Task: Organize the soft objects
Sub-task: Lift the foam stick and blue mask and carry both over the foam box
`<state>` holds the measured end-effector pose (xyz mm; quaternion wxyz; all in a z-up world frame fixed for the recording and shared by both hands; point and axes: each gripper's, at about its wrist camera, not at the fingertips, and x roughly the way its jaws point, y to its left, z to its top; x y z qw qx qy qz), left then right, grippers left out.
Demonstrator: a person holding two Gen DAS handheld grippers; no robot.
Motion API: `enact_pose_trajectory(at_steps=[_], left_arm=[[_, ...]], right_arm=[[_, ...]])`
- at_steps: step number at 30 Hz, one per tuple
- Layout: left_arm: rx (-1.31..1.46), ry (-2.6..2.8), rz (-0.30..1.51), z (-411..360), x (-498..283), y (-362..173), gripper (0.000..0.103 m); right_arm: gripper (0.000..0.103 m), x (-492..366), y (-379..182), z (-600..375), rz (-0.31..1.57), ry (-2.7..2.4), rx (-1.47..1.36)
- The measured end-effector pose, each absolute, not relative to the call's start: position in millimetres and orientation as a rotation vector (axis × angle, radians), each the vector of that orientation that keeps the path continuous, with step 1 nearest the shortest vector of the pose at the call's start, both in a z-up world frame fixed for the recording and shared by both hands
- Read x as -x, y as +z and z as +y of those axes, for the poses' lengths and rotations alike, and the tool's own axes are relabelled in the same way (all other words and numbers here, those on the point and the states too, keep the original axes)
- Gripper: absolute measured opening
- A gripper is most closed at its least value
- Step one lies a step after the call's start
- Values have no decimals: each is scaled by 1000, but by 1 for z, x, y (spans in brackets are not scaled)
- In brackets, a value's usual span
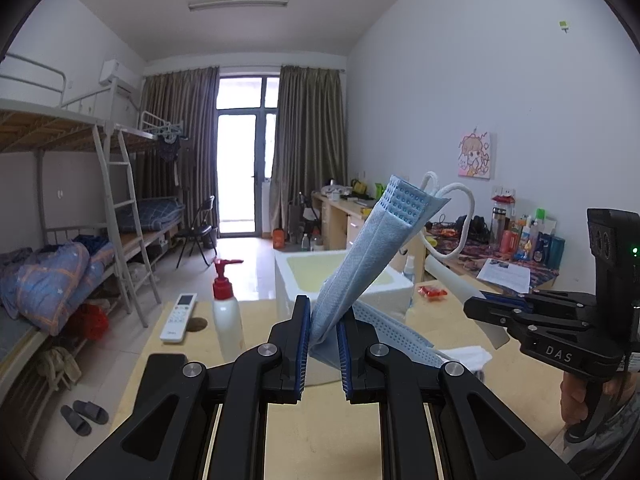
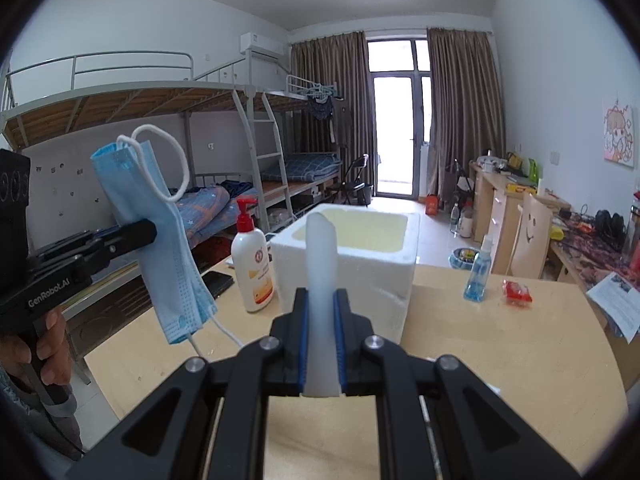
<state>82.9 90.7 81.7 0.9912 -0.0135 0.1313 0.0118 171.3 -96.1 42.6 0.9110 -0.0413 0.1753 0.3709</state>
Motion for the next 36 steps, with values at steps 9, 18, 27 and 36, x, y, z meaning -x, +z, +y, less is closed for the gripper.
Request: enact_pose_trajectory(at_steps=[9, 18, 27, 36], left_arm=[[16, 38, 256, 97, -103, 97, 14], [16, 34, 245, 100, -120, 104, 14], [33, 19, 260, 104, -144, 105, 14], [46, 23, 293, 119, -177, 102, 14]], right_arm=[[14, -180, 69, -84, 317, 747, 130], [14, -192, 79, -74, 309, 750, 157], [14, -210, 85, -69, 305, 734, 155], [14, -239, 83, -58, 353, 731, 140]])
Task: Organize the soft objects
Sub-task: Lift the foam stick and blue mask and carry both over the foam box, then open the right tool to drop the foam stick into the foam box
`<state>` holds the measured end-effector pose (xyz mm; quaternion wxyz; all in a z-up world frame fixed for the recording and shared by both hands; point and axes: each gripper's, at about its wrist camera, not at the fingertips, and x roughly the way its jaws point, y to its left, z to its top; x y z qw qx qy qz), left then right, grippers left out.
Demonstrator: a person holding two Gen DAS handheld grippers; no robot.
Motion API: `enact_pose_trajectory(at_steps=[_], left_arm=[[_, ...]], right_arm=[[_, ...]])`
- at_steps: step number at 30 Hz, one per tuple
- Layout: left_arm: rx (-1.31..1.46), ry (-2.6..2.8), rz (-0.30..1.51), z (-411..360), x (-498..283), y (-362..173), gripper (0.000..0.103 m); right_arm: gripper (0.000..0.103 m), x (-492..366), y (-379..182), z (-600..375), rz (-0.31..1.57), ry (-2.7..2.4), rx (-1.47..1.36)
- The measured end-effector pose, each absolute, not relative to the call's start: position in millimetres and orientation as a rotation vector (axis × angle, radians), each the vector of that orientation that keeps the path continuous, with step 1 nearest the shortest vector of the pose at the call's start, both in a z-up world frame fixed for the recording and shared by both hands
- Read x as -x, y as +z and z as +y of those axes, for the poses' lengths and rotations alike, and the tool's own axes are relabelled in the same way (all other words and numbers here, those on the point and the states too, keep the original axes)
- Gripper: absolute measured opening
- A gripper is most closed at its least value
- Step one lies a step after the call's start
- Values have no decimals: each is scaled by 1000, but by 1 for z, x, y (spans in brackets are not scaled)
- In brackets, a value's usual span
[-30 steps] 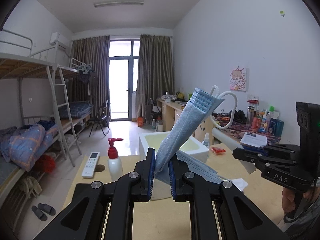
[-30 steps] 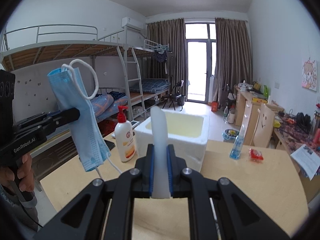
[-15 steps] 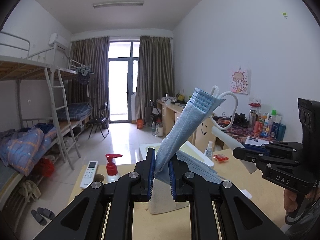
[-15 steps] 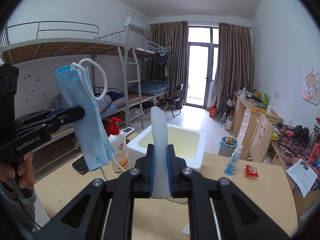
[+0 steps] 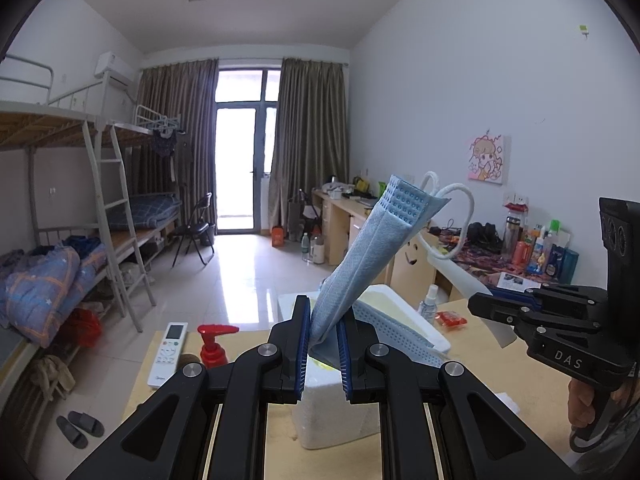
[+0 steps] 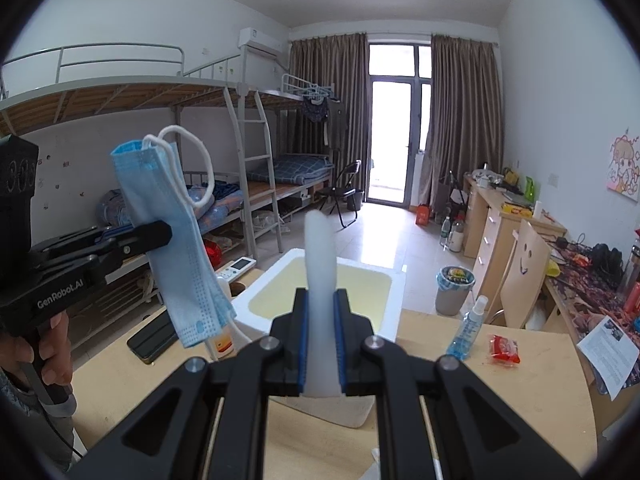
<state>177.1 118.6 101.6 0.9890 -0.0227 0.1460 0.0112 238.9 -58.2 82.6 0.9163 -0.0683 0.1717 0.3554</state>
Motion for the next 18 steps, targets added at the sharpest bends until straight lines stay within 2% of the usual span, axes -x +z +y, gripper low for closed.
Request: enact_pose_trajectory(at_steps=[18], left_arm=[[50, 63, 316, 131, -211, 100, 14]], right_arm=[[14, -286, 72, -30, 436, 736, 138]])
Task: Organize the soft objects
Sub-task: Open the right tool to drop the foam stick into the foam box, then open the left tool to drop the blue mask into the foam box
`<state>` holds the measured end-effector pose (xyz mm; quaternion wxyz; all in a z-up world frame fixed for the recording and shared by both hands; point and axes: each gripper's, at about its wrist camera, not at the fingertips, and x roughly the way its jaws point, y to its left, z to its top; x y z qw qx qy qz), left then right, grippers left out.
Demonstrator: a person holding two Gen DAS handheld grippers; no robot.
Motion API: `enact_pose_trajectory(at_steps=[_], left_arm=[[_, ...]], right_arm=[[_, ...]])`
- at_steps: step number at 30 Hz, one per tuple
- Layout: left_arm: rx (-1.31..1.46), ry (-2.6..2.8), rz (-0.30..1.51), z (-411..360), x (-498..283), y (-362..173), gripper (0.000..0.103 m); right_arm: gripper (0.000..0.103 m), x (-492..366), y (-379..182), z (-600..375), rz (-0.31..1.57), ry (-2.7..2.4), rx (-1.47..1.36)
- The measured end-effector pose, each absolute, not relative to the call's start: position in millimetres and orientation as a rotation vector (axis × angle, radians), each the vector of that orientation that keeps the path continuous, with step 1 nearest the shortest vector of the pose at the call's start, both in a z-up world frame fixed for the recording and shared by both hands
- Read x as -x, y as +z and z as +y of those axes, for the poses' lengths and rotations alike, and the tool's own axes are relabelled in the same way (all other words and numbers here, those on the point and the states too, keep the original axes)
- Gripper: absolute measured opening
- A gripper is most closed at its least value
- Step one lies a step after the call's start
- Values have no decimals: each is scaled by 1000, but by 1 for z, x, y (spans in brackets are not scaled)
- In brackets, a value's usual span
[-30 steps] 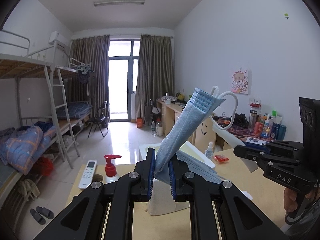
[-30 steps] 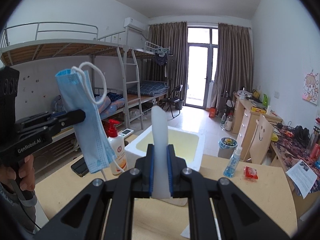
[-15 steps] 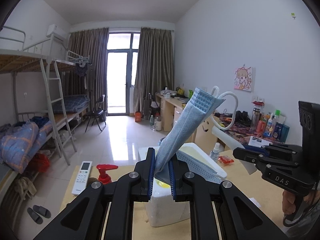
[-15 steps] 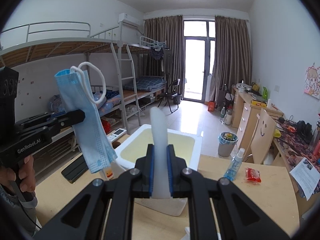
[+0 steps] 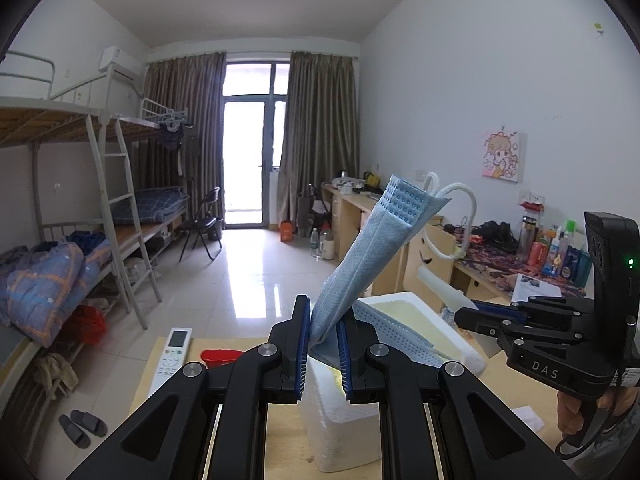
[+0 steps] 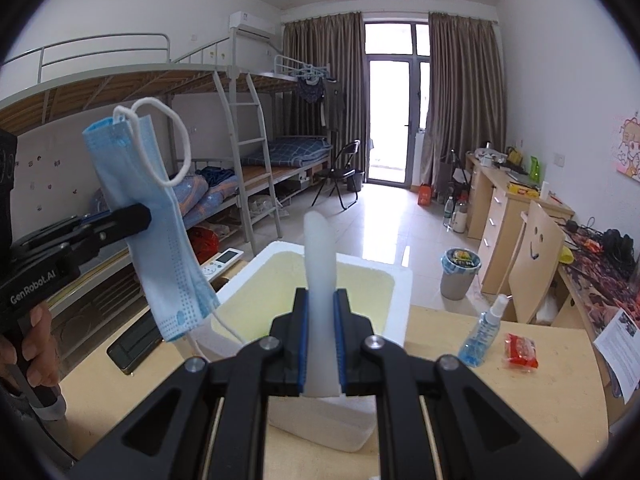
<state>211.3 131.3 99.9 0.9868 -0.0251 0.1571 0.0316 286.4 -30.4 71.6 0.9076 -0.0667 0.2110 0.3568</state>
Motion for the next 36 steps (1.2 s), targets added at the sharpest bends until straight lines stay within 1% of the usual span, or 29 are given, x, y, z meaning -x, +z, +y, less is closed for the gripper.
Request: enact_pose_trajectory(at_steps=[14, 15, 16, 17, 18, 19, 20, 21, 22, 26, 27, 28, 36], left_arm=[[56, 100, 321, 142, -215, 95, 14], [57, 101, 321, 142, -215, 95, 14], [58, 104, 321, 143, -215, 96, 14], [60, 108, 322, 143, -216, 96, 14], [62, 108, 322, 142, -216, 96, 14], [64, 109, 323, 143, -216, 95, 14], [65, 110, 324, 141, -216, 95, 14], [65, 111, 327, 140, -217, 95, 14], [66, 113, 329, 142, -218, 95, 14], [73, 115, 335, 142, -221, 97, 14], [72, 113, 335, 142, -222, 98, 14], [73, 109, 334, 141, -222, 99, 14], [70, 89, 337, 136, -230, 105, 14]], right_arm=[[15, -314, 56, -2, 509, 766, 160], [17, -316, 55, 2, 517, 761, 163], [21, -318, 53, 3, 522, 756, 168], [22, -320, 52, 5, 529, 747, 173], [27, -323, 51, 6, 540, 744, 172], [40, -325, 50, 7, 550, 747, 168], [49, -327, 50, 6, 555, 749, 164], [63, -327, 51, 5, 554, 752, 154], [71, -327, 52, 5, 551, 751, 150], [78, -322, 57, 1, 535, 746, 158], [82, -319, 59, 0, 528, 749, 164], [85, -316, 59, 0, 520, 749, 168], [85, -304, 71, -17, 470, 726, 163]])
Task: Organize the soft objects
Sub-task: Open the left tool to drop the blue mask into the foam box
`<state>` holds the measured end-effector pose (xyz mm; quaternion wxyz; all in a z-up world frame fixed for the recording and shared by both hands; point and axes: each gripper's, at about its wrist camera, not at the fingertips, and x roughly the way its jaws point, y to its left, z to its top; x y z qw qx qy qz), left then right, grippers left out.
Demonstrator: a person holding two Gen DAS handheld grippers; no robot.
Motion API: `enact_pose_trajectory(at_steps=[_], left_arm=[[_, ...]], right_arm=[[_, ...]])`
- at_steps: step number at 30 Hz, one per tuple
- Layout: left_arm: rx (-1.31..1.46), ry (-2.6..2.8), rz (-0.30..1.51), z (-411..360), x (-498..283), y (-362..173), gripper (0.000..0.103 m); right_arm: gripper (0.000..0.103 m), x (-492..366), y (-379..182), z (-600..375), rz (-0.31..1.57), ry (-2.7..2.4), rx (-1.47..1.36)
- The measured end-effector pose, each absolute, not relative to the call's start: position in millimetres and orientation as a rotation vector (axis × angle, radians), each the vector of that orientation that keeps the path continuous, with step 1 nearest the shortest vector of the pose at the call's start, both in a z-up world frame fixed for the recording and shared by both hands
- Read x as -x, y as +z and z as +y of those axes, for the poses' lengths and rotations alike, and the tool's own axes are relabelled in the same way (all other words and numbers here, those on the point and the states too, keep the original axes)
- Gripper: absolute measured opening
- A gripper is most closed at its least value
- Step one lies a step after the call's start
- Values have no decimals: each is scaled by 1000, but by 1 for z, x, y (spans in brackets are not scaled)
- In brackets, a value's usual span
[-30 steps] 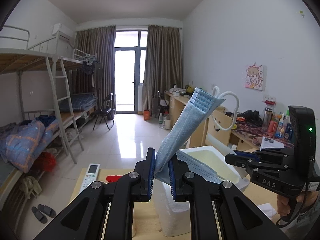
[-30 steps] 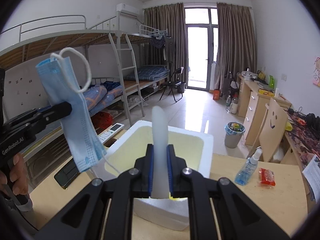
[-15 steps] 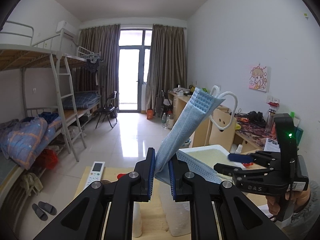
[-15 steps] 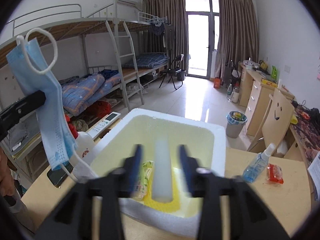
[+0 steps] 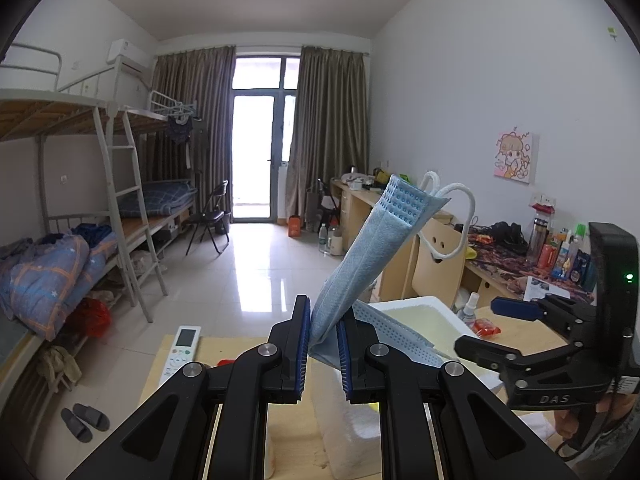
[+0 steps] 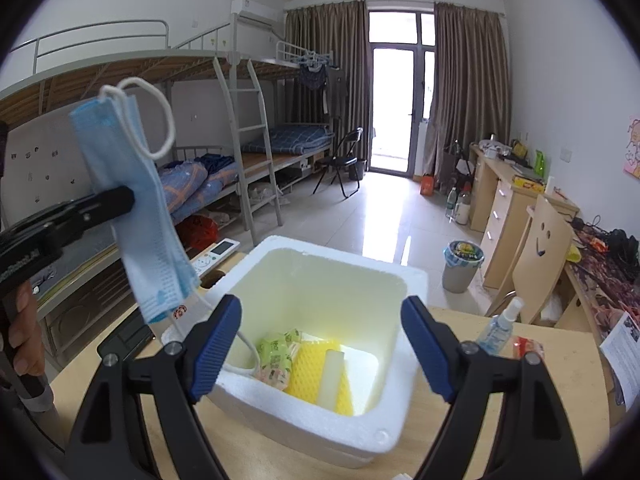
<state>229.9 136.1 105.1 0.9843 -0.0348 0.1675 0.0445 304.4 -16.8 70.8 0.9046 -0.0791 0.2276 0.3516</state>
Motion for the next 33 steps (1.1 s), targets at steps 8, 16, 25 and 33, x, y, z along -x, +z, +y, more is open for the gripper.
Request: enact_pose_trajectory(at_steps=[8, 16, 25, 33], left_arm=[[69, 51, 357, 125, -249, 105, 14], [80, 28, 400, 115, -269, 96, 14], [70, 7, 432, 103, -285, 91, 14], [80, 31, 485, 103, -302, 80, 46]], right_arm=[[86, -295, 75, -43, 454, 669, 154], [86, -282, 76, -69, 433, 619, 123], [87, -272, 76, -89, 416, 583, 105], [87, -265, 74, -98, 411, 561, 104]])
